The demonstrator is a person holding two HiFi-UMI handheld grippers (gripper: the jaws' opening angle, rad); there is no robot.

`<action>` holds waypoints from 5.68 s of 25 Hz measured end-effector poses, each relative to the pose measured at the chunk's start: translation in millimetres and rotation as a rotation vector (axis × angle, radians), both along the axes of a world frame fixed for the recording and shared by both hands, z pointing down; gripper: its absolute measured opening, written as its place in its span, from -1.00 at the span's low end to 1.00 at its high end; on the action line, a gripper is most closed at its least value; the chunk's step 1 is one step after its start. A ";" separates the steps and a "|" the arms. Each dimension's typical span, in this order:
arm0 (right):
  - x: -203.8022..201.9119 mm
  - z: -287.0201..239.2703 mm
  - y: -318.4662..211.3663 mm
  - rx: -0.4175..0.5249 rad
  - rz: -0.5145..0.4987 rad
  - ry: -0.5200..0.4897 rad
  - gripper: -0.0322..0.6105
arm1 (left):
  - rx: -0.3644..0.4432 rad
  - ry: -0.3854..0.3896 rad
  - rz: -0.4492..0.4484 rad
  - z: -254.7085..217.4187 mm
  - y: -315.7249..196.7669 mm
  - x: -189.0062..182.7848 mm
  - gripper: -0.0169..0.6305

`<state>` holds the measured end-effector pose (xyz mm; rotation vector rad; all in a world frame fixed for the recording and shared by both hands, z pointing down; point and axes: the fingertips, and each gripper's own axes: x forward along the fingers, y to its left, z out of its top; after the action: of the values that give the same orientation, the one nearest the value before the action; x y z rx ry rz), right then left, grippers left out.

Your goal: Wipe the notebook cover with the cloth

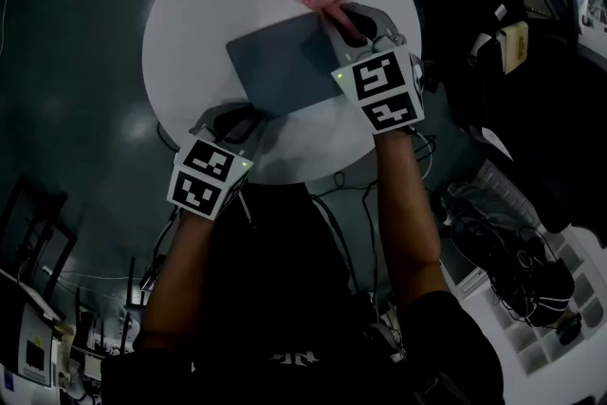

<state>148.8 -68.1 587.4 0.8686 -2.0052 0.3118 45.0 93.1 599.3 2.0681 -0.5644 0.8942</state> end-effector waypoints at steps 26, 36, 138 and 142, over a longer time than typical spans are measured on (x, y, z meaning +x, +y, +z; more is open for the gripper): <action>-133.7 -13.8 90.4 -0.155 -0.122 -0.255 -0.81 | 0.021 0.004 -0.014 3.9 1.1 -0.1 -0.67; -132.1 4.2 91.9 -0.155 -0.162 -0.175 -0.82 | 0.025 0.013 -0.019 3.8 -3.7 4.4 -0.67; -6.2 -33.4 90.3 -0.150 0.108 -0.354 -0.82 | 0.080 0.012 -0.002 5.6 -5.1 14.0 -0.66; -55.9 -21.4 119.5 -0.237 0.032 -0.410 -0.82 | 0.081 0.011 -0.003 5.3 -4.4 12.3 -0.66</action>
<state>93.0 51.4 565.9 0.7279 -2.2675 0.7816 57.3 88.7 604.6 2.1432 -0.6062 0.8706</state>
